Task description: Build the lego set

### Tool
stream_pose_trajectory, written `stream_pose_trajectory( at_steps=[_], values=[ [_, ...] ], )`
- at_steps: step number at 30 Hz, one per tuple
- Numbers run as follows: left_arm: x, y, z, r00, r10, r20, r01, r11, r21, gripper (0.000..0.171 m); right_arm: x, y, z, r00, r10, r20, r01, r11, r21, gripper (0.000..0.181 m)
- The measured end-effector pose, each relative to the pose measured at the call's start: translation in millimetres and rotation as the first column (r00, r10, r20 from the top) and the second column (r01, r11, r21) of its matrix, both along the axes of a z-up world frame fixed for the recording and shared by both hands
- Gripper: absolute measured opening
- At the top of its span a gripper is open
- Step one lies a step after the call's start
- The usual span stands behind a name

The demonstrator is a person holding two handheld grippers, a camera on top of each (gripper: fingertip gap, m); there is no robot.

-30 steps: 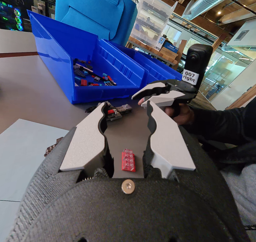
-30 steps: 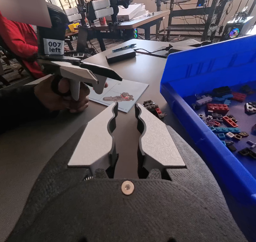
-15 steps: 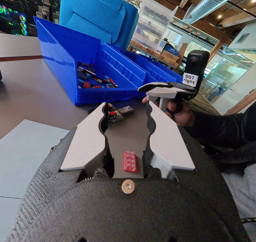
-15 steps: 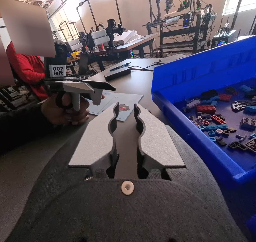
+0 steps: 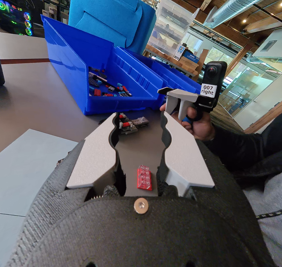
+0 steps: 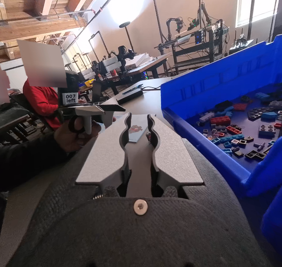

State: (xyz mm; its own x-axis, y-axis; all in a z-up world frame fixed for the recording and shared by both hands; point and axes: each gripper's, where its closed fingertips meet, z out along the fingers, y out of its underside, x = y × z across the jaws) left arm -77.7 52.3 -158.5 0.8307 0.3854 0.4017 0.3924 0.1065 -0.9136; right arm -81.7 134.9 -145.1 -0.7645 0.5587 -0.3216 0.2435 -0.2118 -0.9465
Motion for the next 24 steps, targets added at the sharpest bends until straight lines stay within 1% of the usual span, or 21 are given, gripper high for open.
stream_pose_trajectory(
  at_steps=[14,24],
  values=[
    [-3,-2,0,1.0,0.007,0.016,-0.008,1.0,0.01,0.054,-2,2,0,1.0,0.002,0.015,-0.002,1.0,-0.021,0.022],
    [-13,-11,-8,0.994,0.11,0.014,-0.109,0.993,-0.054,0.053,-3,7,3,1.0,-0.019,0.008,0.02,0.999,-0.048,0.022]
  ],
)
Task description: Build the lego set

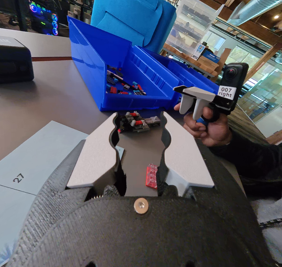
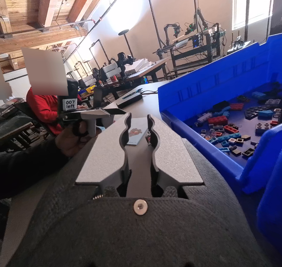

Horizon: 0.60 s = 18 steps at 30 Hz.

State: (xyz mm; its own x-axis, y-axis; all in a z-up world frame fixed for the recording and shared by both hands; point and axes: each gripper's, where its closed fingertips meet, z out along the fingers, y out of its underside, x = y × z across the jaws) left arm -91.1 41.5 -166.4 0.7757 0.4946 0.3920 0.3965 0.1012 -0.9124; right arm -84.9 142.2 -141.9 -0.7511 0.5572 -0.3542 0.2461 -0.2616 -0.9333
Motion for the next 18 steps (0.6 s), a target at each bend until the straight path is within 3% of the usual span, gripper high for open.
stream_pose_trajectory(
  at_steps=[18],
  values=[
    [-28,-11,-18,0.974,0.223,0.039,-0.217,0.968,-0.125,0.051,-11,40,-19,0.969,-0.196,0.151,0.194,0.981,0.03,0.015]
  ],
)
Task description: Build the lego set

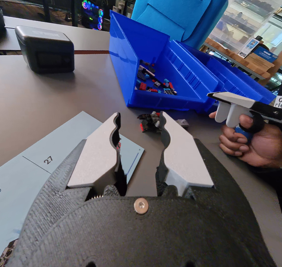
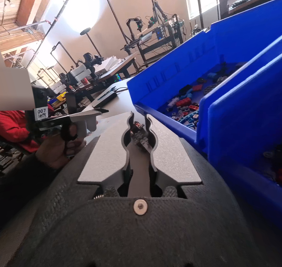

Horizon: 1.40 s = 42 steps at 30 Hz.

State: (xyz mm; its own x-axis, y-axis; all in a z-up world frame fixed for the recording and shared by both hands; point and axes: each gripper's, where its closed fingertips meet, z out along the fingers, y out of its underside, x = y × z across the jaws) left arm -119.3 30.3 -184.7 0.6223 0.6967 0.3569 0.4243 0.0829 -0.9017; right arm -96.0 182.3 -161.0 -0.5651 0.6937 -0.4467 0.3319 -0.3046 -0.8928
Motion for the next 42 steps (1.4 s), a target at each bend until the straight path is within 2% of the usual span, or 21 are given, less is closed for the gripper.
stream_pose_trajectory(
  at_steps=[9,28,42],
  values=[
    [-7,3,-7,0.999,0.036,0.023,-0.035,0.998,-0.046,0.05,-1,1,-3,1.0,0.009,0.028,-0.009,1.0,-0.016,0.014],
    [-11,-3,-8,0.995,0.09,0.03,-0.088,0.995,-0.052,0.049,3,4,-3,0.999,0.009,0.033,-0.008,1.0,-0.025,0.013],
    [-13,-7,-9,0.99,0.143,0.003,-0.142,0.985,-0.095,0.049,15,39,3,1.0,-0.021,0.006,0.022,0.997,-0.068,0.012]
  ],
)
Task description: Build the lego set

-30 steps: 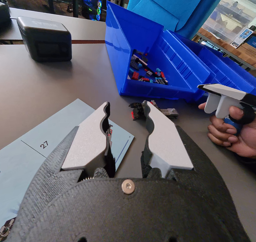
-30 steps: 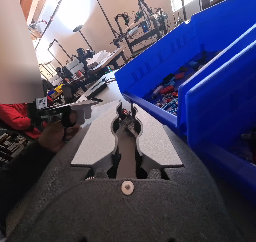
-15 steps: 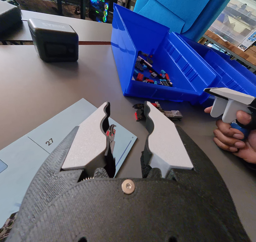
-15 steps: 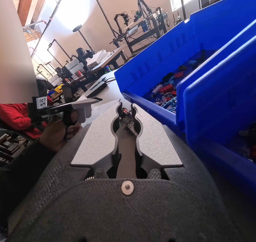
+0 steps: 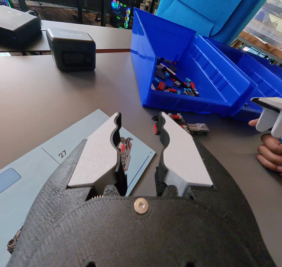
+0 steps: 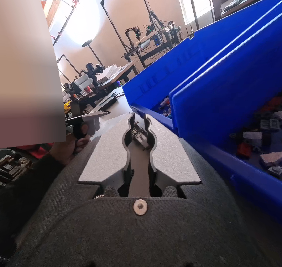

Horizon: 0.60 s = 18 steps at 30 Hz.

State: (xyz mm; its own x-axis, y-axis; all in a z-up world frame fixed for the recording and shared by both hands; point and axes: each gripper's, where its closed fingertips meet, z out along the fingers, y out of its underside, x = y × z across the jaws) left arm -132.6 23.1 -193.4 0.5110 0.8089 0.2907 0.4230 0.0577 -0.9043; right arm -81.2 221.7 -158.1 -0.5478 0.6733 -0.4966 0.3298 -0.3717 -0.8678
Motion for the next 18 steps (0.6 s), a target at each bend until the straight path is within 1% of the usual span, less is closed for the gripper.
stream_pose_trajectory(
  at_steps=[10,18],
  values=[
    [-2.7,-0.1,-5.1,1.0,0.009,0.028,-0.009,1.0,-0.014,0.049,1.9,6.4,4.4,1.0,0.024,-0.002,-0.024,0.997,-0.07,0.012],
    [-3.6,0.1,-6.8,0.999,0.012,0.034,-0.011,1.0,-0.022,0.049,3.6,7.4,7.6,0.999,0.04,-0.016,-0.042,0.995,-0.095,0.012]
  ],
)
